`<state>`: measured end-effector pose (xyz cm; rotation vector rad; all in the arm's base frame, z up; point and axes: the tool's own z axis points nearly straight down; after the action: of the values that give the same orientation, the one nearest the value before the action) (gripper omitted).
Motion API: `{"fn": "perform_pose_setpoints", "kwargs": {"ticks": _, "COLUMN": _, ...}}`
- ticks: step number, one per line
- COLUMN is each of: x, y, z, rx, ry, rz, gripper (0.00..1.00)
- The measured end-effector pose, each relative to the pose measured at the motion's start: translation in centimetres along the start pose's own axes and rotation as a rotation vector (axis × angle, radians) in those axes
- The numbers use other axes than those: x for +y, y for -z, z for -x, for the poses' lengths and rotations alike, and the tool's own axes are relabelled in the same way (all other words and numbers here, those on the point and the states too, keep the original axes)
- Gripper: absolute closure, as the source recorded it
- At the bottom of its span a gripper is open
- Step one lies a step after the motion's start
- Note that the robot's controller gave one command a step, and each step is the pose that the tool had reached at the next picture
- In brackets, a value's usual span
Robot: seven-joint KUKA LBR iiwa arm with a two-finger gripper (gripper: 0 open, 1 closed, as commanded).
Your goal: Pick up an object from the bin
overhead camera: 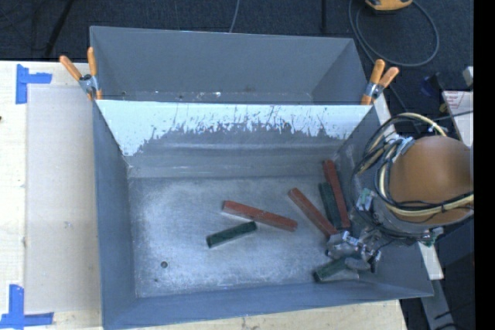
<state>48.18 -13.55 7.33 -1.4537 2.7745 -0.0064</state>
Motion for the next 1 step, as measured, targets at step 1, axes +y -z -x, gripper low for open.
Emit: {"fn": "perform_pose_setpoints", "kwargs": {"ticks": 1, "x": -0.02, "y": 10.93, "z": 2.11, "rx": 0.005, "ry": -0.021, "rz": 0.009, "gripper": 1.00}}
